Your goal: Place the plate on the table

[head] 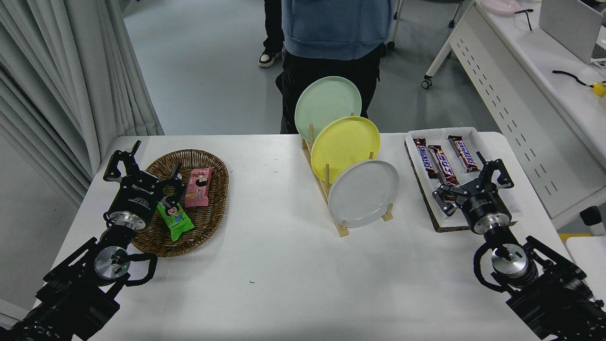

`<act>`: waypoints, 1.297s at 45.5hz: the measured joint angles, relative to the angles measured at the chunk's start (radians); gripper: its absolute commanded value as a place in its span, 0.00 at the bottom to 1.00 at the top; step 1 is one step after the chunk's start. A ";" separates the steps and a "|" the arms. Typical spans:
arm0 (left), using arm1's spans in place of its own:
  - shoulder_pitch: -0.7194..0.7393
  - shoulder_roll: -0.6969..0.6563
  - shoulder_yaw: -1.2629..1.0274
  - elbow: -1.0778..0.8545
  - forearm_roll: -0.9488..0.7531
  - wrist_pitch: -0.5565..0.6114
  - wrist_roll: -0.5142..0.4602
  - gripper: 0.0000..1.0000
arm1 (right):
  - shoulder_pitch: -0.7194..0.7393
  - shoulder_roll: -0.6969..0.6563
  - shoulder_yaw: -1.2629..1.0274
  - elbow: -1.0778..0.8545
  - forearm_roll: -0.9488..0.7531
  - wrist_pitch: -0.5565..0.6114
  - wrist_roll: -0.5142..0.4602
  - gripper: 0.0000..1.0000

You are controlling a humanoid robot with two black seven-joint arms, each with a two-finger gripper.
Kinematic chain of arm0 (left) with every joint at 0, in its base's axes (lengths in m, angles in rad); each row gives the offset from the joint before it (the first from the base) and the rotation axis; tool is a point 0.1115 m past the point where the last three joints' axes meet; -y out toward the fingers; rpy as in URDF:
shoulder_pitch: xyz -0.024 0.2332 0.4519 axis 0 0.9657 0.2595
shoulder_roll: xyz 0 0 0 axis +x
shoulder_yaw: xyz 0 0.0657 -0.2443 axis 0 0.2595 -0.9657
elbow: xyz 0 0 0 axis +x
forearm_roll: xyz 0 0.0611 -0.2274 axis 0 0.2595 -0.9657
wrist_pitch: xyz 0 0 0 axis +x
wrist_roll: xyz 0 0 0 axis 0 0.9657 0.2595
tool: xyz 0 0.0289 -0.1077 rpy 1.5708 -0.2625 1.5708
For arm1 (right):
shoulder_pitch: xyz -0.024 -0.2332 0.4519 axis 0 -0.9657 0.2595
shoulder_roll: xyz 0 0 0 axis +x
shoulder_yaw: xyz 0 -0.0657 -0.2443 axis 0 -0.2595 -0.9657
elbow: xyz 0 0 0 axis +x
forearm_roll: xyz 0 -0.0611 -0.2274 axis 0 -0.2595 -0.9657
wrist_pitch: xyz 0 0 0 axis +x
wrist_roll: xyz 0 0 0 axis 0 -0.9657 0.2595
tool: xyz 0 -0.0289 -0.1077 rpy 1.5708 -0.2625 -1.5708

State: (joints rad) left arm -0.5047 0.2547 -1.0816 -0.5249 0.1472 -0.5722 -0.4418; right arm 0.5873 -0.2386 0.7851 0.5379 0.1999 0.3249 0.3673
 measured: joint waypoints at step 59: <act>0.000 0.000 0.000 0.000 0.000 0.000 0.000 1.00 | 0.218 -0.273 -0.582 0.097 -0.003 -0.027 -0.006 1.00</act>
State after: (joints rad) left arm -0.5046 0.2547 -1.0817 -0.5246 0.1473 -0.5722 -0.4418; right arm 0.8048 -0.5117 0.2031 0.6353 0.1972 0.2982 0.3612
